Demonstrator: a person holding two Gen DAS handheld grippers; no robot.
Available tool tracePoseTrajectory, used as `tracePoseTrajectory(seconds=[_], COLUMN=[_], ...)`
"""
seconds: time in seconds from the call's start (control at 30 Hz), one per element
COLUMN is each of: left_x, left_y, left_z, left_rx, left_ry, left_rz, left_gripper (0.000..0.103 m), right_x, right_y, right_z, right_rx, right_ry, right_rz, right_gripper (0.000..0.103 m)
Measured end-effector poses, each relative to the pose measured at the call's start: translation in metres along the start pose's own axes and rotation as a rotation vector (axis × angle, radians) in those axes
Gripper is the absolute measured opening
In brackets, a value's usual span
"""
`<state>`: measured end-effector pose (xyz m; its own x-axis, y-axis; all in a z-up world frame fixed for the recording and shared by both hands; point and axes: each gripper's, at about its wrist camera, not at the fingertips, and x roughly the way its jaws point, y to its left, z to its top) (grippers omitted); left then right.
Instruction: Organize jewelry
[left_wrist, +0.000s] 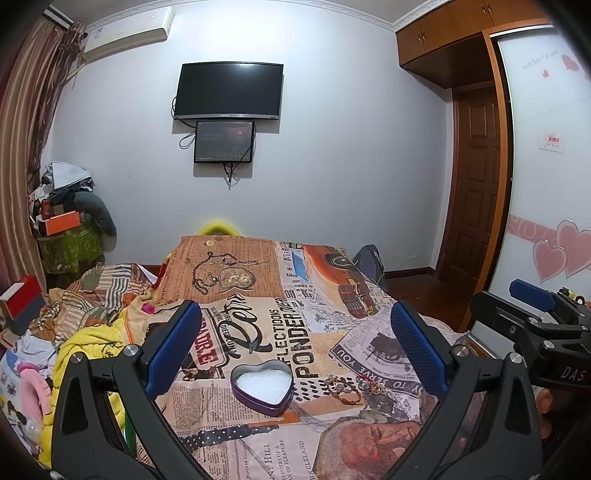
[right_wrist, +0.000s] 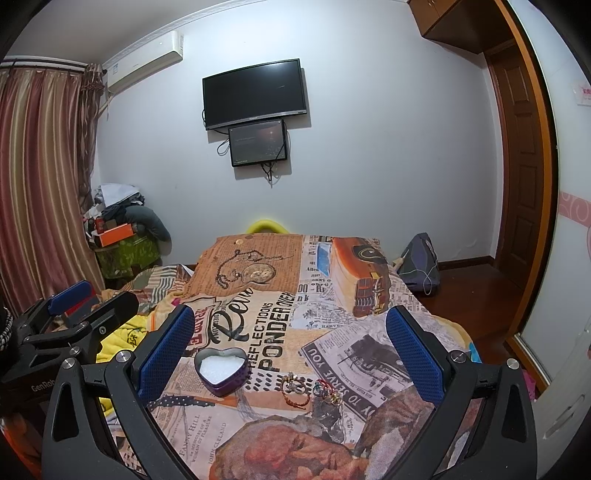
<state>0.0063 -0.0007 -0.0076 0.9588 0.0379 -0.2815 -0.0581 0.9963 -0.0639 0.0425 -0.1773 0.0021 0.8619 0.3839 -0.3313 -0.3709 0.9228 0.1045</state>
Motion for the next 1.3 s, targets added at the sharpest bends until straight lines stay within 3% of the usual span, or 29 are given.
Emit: tracePoseTrajectory(seconds=[0.4,0.6,0.9,1.3], left_x=[0.012,0.032,0.089,0.160], left_y=[0.002,0.003,-0.004,-0.009], left_z=[-0.002,-0.009,-0.037,-0.102], left_rx=[0.003,0.004,0.006,-0.007], left_ry=[0.026,0.078,0.233,0.504], left_rz=[0.012,0.005,-0.011,-0.053], left_gripper=[0.103,0.103,0.103,0.103], right_x=[0.010,0.025,0.068,0.110], right_y=[-0.005,-0.017,-0.047,-0.083], right_z=[-0.006,-0.014,-0.049,-0.091], right_rx=[0.008,0.015,-0.007,-0.015], right_ry=[0.027,0.073,0.229,0.431], right_rz=[0.000,-0.017,-0.107,-0.093], right_gripper=[0.103,0.103,0.103,0.102])
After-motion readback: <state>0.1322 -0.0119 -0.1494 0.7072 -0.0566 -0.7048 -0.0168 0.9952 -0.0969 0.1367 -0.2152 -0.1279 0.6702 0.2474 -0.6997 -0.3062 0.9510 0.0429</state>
